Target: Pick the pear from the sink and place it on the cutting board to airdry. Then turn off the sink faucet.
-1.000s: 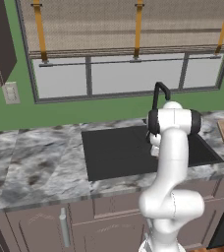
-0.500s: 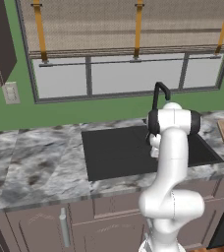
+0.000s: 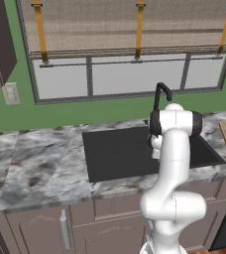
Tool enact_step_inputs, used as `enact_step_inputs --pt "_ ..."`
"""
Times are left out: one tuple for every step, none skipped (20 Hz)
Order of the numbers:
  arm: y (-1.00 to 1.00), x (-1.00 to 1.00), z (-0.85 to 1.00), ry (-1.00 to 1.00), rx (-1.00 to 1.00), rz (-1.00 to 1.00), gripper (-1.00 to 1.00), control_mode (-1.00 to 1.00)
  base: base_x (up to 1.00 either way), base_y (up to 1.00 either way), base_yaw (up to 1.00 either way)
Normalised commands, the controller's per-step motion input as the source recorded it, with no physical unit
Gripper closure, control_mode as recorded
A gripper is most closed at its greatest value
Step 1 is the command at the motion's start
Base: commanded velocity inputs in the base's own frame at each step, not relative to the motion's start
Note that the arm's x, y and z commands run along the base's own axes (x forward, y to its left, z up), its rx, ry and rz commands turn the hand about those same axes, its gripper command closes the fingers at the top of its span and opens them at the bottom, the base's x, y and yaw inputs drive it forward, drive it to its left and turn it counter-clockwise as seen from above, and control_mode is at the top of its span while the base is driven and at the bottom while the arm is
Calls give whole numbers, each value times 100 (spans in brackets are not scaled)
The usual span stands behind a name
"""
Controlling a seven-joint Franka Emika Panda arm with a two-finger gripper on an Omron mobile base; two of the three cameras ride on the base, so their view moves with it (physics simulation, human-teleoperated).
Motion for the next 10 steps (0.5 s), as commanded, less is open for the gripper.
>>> enact_step_inputs --pt "22 -5 -16 4 0 -4 100 -100 0 0 0" --pt "27 -10 -20 6 0 -5 100 -100 0 0 0" --pt "27 -13 -21 6 0 -6 100 -100 0 0 0" --pt "25 -15 -21 6 0 -6 100 -100 0 0 0" --pt "22 -19 -18 5 0 -6 100 -100 0 0 0" --pt "18 -21 -14 5 1 -7 100 -100 0 0 0" --pt "14 -23 -11 4 0 -7 100 -100 0 0 0" --pt "10 -24 -9 3 1 -7 100 -100 0 0 0" --pt "6 -25 -6 2 0 -7 100 -100 0 0 0" --pt "2 -24 -3 1 1 -6 100 -100 0 0 0"
